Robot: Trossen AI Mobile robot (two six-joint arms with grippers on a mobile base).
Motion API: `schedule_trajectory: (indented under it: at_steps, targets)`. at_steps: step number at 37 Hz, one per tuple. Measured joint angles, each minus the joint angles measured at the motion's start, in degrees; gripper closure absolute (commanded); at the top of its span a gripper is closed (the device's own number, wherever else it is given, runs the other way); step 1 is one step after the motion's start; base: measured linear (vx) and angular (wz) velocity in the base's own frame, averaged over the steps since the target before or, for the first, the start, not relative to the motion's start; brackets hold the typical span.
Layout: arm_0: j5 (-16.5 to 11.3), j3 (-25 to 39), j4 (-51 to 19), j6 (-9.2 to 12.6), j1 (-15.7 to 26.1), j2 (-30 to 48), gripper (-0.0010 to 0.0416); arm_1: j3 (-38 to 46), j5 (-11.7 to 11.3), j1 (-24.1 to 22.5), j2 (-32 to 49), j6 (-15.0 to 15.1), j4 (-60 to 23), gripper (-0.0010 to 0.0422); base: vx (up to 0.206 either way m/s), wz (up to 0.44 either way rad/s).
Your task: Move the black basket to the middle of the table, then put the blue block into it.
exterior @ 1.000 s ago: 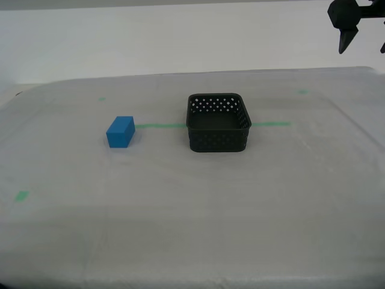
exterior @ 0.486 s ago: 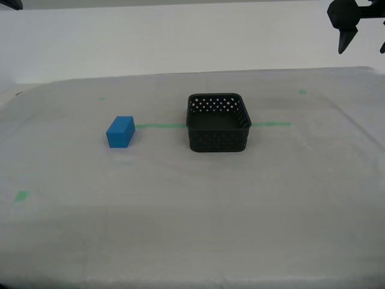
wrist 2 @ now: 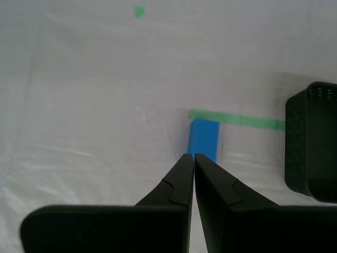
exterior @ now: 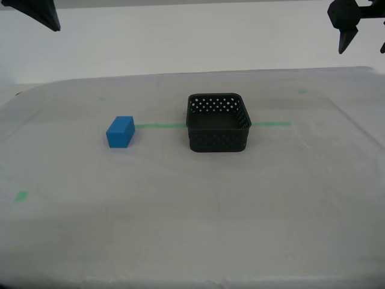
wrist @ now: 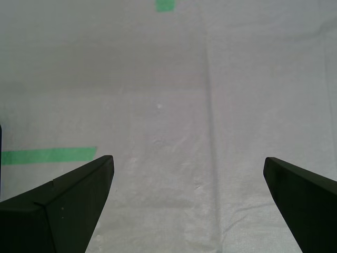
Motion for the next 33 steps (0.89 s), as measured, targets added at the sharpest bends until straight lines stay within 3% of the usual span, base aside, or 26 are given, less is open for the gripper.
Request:
schedule_trajectory:
  at_steps: [14, 22, 33]
  targets:
    - [0.0, 0.0, 0.0, 0.0, 0.0, 0.0, 0.0007, 6.67, 0.0, -5.18, 10.88, -1.79, -2.45, 0.0412, 0.0, 0.0]
    - [0.0, 0.0, 0.0, 0.02, 0.07, 0.0, 0.0007, 11.72, 0.15, -5.84, 16.63, -1.79, -4.74, 0.0412, 0.0, 0.0]
    - [0.0, 0.0, 0.15, 0.0, 0.07, 0.0, 0.0007, 12.17, 0.22, -5.92, 19.74, -1.66, -4.87, 0.0411, 0.0, 0.0]
